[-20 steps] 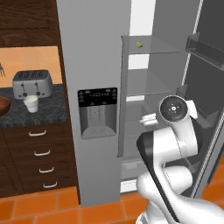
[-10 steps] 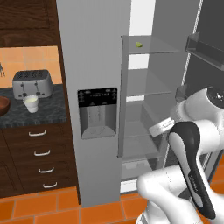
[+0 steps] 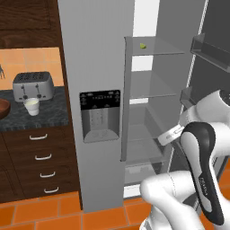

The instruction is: Grab a lemon wedge from the fridge and one ice cube from the ice bowl, and put them in the glass of lemonade.

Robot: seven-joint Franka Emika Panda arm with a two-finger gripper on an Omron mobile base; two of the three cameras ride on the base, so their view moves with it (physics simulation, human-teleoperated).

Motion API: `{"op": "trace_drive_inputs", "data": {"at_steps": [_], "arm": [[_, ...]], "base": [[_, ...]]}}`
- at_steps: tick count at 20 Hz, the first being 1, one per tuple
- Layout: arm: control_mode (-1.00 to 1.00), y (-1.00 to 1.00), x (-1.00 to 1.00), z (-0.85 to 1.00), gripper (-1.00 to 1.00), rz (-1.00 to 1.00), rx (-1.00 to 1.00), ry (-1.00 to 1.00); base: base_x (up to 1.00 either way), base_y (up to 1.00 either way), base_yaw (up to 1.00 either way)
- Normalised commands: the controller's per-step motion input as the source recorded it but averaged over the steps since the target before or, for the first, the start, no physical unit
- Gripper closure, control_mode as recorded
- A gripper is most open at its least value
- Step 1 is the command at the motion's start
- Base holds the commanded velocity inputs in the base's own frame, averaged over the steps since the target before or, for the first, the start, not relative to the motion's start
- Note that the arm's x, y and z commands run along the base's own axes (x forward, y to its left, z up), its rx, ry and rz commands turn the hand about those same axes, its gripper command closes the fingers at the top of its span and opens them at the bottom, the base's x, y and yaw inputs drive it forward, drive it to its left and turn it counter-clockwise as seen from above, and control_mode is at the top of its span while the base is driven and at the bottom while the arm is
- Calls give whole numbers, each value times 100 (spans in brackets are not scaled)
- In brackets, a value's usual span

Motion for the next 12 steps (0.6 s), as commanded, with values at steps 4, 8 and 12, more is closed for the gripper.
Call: {"op": "trace_drive_inputs", "data": {"at_steps": [4, 8, 12], "arm": [[-100, 0, 0, 0, -100, 0, 0, -1], [100, 0, 0, -2, -100, -1, 0, -1], [100, 0, 0, 0, -100, 0, 0, 0]], "base": [[0, 0, 0], [6, -11, -12], [28, -35, -14]]}}
